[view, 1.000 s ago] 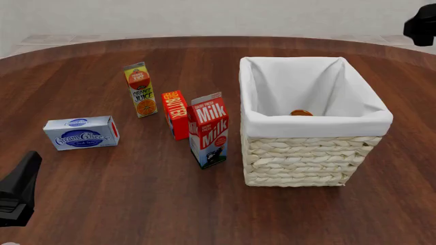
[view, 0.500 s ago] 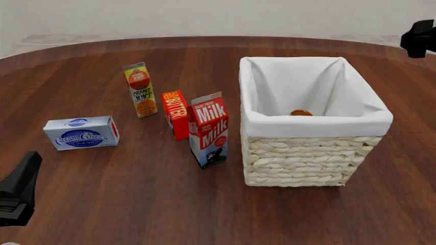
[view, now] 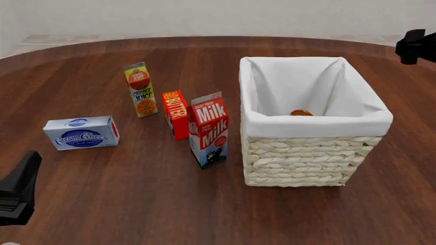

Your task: Pick up the alphabet soup and the tomato sauce, and put them in the basket.

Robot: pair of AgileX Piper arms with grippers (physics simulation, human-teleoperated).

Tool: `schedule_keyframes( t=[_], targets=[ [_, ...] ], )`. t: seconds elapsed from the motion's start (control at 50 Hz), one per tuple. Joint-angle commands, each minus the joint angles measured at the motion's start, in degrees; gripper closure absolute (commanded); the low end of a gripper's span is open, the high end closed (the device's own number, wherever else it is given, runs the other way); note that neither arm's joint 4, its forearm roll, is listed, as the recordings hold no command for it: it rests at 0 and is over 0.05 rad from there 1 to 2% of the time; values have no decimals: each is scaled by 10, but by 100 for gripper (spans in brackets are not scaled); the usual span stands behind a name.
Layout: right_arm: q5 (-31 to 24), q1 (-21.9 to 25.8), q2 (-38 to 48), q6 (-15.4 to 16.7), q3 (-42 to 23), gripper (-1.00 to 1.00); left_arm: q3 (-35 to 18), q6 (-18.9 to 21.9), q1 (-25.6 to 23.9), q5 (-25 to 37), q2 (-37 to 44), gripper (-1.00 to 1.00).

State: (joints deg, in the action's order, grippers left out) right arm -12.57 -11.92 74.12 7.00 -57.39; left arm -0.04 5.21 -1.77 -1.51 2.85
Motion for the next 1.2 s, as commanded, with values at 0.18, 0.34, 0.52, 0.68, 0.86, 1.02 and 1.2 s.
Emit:
schedule_keyframes(
  t=[0.18, 0.34, 0.52, 0.68, 0.86, 1.02, 1.2],
  targets=[
    [31, -1, 29, -6, 13, -100, 0, 2, 0, -3, 4, -100],
    [44, -1, 45, -10, 16, -100, 0, 2, -1, -7, 10, -100],
    [58, -1, 67, -11, 13, -100, 0, 2, -1, -7, 9, -100],
    [67, 0, 83, -8, 14, -100, 0, 1, 0, -8, 11, -100],
    [80, -7, 100, -5, 15, -100, 0, 2, 0, -9, 13, -100],
    [89, -12, 113, -2, 14, -100, 0, 3, 0, -13, 17, -100],
    [100, -18, 131, 2, 11, -100, 0, 4, 0, -12, 18, -100]
  ],
)
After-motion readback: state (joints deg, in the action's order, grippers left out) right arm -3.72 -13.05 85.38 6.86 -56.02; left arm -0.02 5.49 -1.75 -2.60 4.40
